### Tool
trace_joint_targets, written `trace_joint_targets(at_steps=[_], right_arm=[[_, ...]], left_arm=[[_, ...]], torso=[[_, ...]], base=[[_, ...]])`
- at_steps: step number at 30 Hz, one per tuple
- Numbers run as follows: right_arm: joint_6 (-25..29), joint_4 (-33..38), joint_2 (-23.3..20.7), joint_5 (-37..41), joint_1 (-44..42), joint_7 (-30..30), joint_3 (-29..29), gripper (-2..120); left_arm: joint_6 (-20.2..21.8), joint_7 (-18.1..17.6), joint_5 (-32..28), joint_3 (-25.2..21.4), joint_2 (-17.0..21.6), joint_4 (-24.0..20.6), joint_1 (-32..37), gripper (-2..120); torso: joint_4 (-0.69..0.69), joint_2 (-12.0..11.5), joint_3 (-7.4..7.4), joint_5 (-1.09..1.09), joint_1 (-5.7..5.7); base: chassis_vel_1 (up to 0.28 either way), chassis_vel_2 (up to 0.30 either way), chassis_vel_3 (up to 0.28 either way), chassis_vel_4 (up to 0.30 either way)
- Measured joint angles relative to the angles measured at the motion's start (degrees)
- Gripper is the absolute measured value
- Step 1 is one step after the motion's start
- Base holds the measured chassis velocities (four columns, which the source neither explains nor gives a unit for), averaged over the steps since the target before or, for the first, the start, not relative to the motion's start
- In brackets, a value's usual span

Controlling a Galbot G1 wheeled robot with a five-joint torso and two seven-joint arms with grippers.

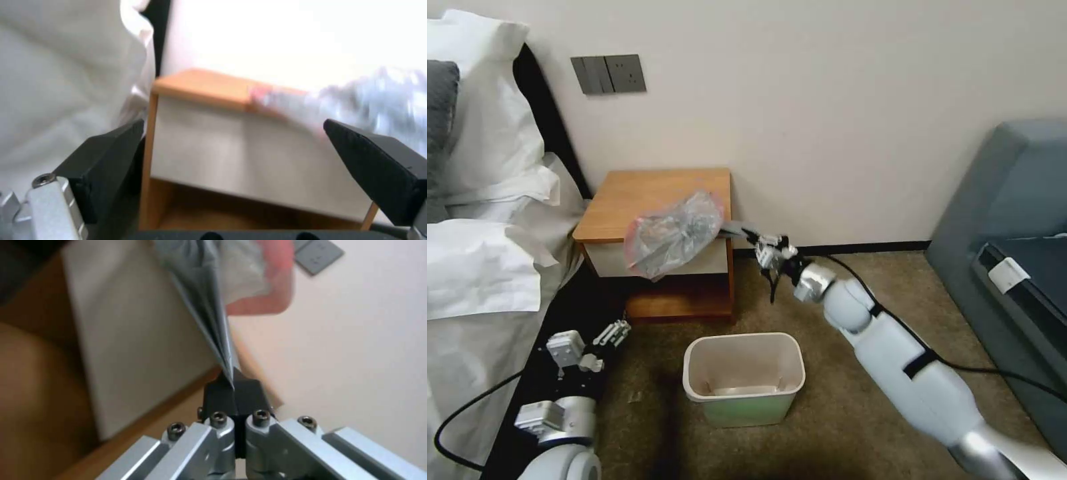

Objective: Pick up the garbage bag from the table and place it over the trash can.

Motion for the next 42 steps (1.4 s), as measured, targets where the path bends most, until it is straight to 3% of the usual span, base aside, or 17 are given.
trace_joint_targets(at_steps=[15, 28, 36, 42], right_arm=[[2.3, 11.4, -7.8, -5.3, -15.6, -0.8, -2.2, 0], [0.1, 15.3, -13.3, -3.7, -19.4, -2.8, -0.7, 0], [-0.9, 15.3, -14.1, 0.6, -19.7, -5.0, -1.0, 0], [-1.5, 17.3, -16.4, 4.1, -20.5, -7.2, -0.9, 22]], left_arm=[[0.1, -0.8, -2.9, 0.0, 0.3, -2.1, 1.1, 100], [-0.8, -0.9, -1.8, 0.4, 0.3, -0.1, 0.3, 100], [-1.0, -1.0, -1.0, 0.6, -0.3, 1.4, 0.0, 100], [-1.0, -1.0, -1.0, 0.6, -0.3, 1.7, -0.4, 100]], torso=[[0.01, 0.0, 0.0, 0.0, 0.0], [0.0, 0.0, 0.0, -0.01, 0.0], [0.0, 0.0, 0.01, -0.01, 0.0], [0.0, 0.0, 0.01, 0.0, 0.0]], base=[[0.0, 0.0, 0.0, 0.0], [0.0, 0.0, 0.0, 0.0], [0.0, 0.0, 0.0, 0.0], [0.0, 0.0, 0.0, 0.0]])
